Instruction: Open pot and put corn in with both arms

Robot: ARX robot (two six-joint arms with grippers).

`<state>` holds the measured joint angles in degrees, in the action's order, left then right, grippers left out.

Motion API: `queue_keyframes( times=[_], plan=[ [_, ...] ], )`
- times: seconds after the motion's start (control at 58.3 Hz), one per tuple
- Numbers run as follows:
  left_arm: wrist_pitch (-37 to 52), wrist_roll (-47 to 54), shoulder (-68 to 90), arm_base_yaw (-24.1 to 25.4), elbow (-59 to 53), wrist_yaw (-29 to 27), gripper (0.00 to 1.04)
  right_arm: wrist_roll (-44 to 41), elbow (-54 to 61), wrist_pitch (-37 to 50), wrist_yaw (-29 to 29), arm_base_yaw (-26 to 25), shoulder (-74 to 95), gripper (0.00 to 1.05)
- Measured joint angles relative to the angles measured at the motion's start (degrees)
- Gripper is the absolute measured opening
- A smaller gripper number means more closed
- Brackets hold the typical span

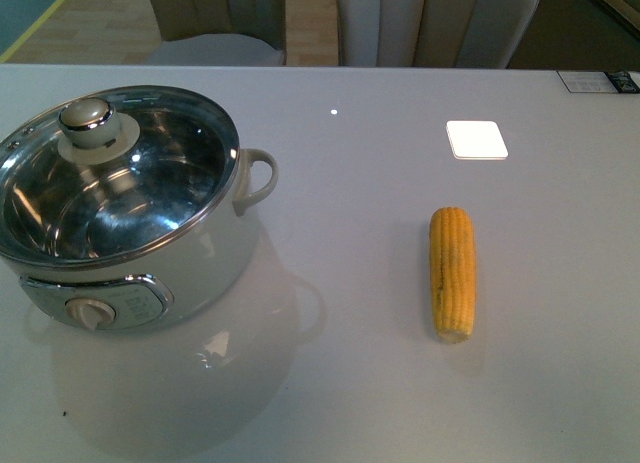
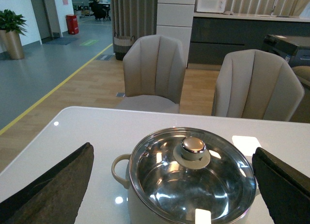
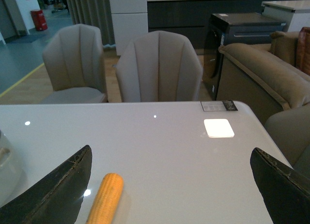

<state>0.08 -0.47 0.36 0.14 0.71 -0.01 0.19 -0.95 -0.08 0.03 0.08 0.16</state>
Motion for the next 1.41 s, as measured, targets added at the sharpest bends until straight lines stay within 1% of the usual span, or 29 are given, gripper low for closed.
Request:
queue_keyframes(
  times=[0.721,0.755,0.806,0.841,0.892,0.927,1.047,1.133,1.27,1.373,1.407],
  plan=[
    [-0.1,0.0,0.1,0.0,0.0,0.4,0.98,0.0,0.0,0.0,0.0,0.0,0.0,0.96],
    [-3.3,-1.7,1.4,1.3,1.1,4.9,0.98,0.0,0.0,0.0,0.0,0.0,0.0,0.96],
    [-12.3,-5.2,6.7,4.5,4.9,15.1,0.98,0.0,0.0,0.0,0.0,0.0,0.0,0.96],
    [-15.1,-7.1,9.2,5.2,6.1,18.4,0.98,0.0,0.0,0.0,-0.1,0.0,0.0,0.96],
    [-16.2,-8.8,11.6,5.2,7.0,20.1,0.98,0.0,0.0,0.0,0.0,0.0,0.0,0.96],
    [-16.1,-9.7,12.8,4.2,7.8,20.2,0.98,0.0,0.0,0.0,0.0,0.0,0.0,0.96],
    [-10.0,-10.1,19.0,0.4,10.4,18.4,0.98,0.0,0.0,0.0,0.1,0.0,0.0,0.96],
    [-2.6,-9.4,26.5,-0.2,10.8,17.9,0.98,0.0,0.0,0.0,0.1,0.0,0.0,0.96],
    [13.7,-6.2,43.9,-0.2,11.1,14.7,0.98,0.0,0.0,0.0,0.1,0.0,0.0,0.96],
    [28.9,-2.8,61.2,0.0,13.4,12.3,0.98,0.0,0.0,0.0,0.1,0.0,0.0,0.96],
    [32.6,-2.3,65.7,0.0,14.3,12.1,0.98,0.0,0.0,0.0,0.1,0.0,0.0,0.96]
  ],
)
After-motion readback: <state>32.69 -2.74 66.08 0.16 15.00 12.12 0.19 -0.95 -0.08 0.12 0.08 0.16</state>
